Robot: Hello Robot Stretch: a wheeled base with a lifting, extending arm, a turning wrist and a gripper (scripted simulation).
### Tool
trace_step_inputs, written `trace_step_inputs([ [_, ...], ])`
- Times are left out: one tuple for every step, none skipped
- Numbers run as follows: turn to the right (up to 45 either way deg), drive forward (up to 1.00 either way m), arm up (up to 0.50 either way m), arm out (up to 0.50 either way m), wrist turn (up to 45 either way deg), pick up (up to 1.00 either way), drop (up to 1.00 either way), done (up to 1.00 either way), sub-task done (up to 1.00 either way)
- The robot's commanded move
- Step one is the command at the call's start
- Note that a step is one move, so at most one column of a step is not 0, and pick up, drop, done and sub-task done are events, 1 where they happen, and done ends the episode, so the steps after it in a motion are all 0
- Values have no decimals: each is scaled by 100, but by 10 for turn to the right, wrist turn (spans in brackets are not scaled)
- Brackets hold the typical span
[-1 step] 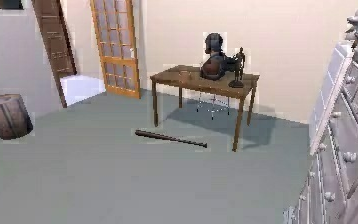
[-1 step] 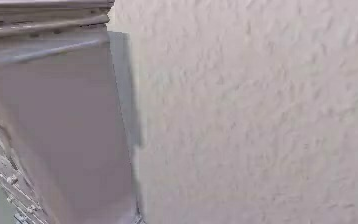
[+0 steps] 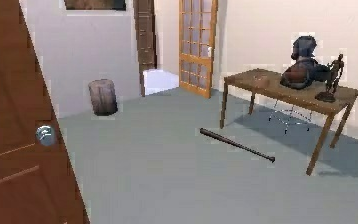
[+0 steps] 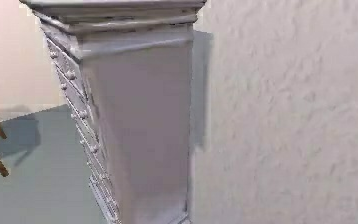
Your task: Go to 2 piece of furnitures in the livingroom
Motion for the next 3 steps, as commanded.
trace_step_inputs([
  [0, 100, 0, 0, 0, 0, 0, 0, 0],
  [0, 100, 0, 0, 0, 0, 0, 0, 0],
  [0, 100, 0, 0, 0, 0, 0, 0, 0],
])
